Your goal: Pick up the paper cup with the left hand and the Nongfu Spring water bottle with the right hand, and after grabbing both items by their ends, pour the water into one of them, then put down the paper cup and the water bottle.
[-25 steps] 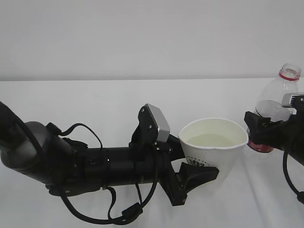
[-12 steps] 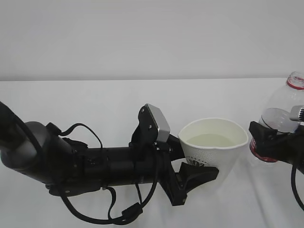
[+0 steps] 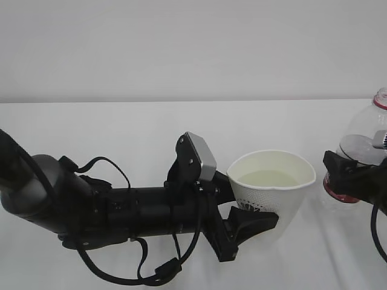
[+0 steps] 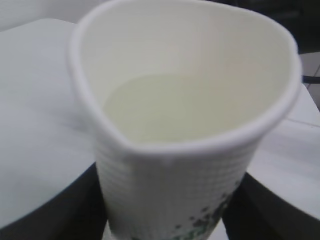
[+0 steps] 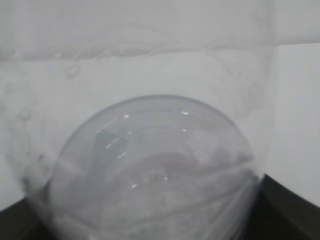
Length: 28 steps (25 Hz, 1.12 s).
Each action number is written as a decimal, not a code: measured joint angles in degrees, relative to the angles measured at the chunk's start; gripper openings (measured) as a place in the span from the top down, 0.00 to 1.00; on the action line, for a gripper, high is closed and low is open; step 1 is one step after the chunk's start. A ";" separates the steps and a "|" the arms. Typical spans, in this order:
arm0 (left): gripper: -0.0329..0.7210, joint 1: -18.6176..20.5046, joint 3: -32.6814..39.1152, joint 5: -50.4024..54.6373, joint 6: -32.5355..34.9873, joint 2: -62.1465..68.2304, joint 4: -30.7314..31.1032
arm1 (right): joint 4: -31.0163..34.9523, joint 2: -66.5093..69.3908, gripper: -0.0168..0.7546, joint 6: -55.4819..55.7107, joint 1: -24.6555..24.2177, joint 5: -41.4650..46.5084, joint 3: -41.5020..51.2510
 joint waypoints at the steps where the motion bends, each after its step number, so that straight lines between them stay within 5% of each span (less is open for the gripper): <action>1: 0.33 0.00 0.00 0.00 0.00 0.00 0.00 | 0.00 0.00 0.21 0.00 0.00 -0.02 0.00; 28: 0.33 0.00 0.00 0.00 0.00 0.00 0.00 | 0.46 -13.62 0.21 0.80 0.00 0.63 -0.25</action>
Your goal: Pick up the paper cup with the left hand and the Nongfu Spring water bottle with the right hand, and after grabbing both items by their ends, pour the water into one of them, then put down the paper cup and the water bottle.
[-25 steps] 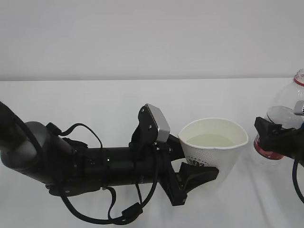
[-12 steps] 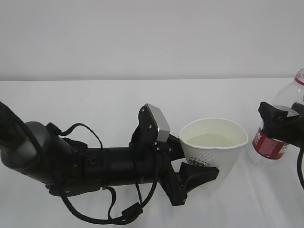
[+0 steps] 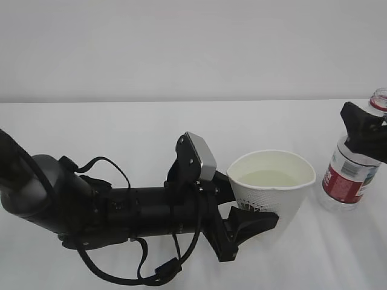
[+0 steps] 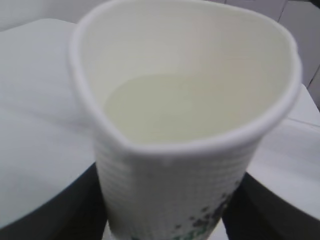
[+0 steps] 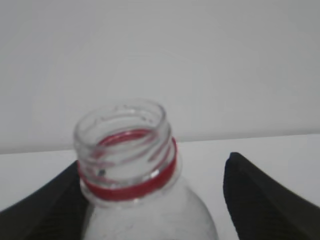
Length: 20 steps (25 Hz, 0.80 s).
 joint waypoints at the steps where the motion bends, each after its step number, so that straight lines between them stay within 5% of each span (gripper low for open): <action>1: 0.33 0.00 0.00 0.00 0.00 0.00 0.00 | 0.10 -0.52 0.21 0.00 0.00 -0.20 0.00; 20: 0.33 0.00 0.00 0.00 0.00 0.00 0.00 | -0.10 -7.55 0.21 0.00 0.00 -0.14 0.00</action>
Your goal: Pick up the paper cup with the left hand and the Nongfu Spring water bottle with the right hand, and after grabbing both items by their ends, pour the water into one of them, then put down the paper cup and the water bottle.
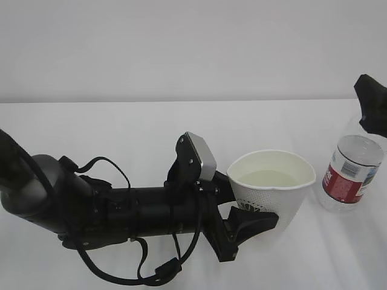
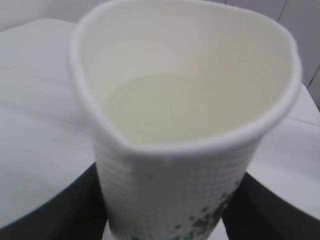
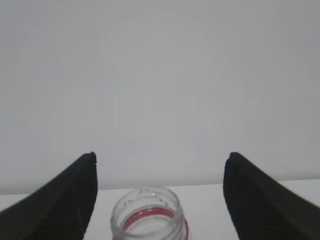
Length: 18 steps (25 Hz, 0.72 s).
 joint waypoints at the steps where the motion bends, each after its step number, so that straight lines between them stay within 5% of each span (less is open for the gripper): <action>1: 0.33 0.00 0.00 0.00 0.00 0.00 0.00 | 0.00 -0.43 0.21 0.00 0.00 0.00 0.00; 18: 0.33 0.00 0.00 0.07 0.00 0.00 -5.14 | 0.00 -6.96 0.21 0.00 0.00 -0.10 0.11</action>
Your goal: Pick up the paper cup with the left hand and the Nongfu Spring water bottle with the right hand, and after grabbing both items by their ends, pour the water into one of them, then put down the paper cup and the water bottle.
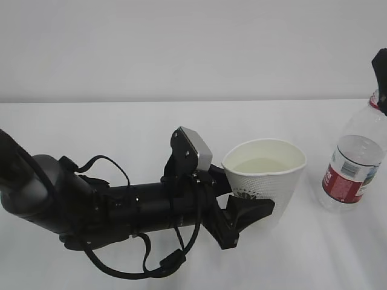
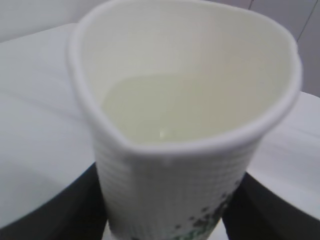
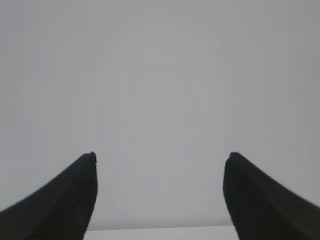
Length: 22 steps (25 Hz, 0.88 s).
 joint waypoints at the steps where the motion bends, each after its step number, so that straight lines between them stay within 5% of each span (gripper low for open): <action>1: 0.33 0.00 0.00 0.00 0.00 0.00 0.00 | -0.11 0.00 0.21 0.00 0.00 0.01 0.00; 22: 0.33 2.55 0.00 -0.84 8.57 0.00 -8.31 | -0.95 0.00 0.21 0.00 0.00 -0.03 0.07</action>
